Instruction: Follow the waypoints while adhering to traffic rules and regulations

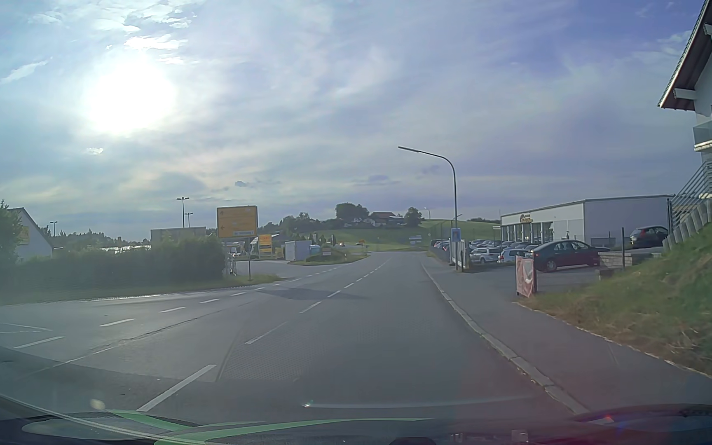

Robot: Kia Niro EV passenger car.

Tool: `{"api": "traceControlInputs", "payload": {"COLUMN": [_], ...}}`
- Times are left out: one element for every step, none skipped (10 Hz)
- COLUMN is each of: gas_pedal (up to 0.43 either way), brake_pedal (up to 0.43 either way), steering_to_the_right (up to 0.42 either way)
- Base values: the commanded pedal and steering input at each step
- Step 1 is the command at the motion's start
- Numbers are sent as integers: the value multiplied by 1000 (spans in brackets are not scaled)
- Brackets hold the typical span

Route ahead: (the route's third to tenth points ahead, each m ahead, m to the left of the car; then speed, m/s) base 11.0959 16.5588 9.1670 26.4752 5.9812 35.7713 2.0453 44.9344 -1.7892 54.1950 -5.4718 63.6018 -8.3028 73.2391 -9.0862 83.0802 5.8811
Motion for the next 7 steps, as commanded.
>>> {"api": "traceControlInputs", "payload": {"gas_pedal": [0,0,0,0,0,0,0], "brake_pedal": [226,232,232,232,232,226,207], "steering_to_the_right": [11,0,-23,-54,-82,-117,-157]}}
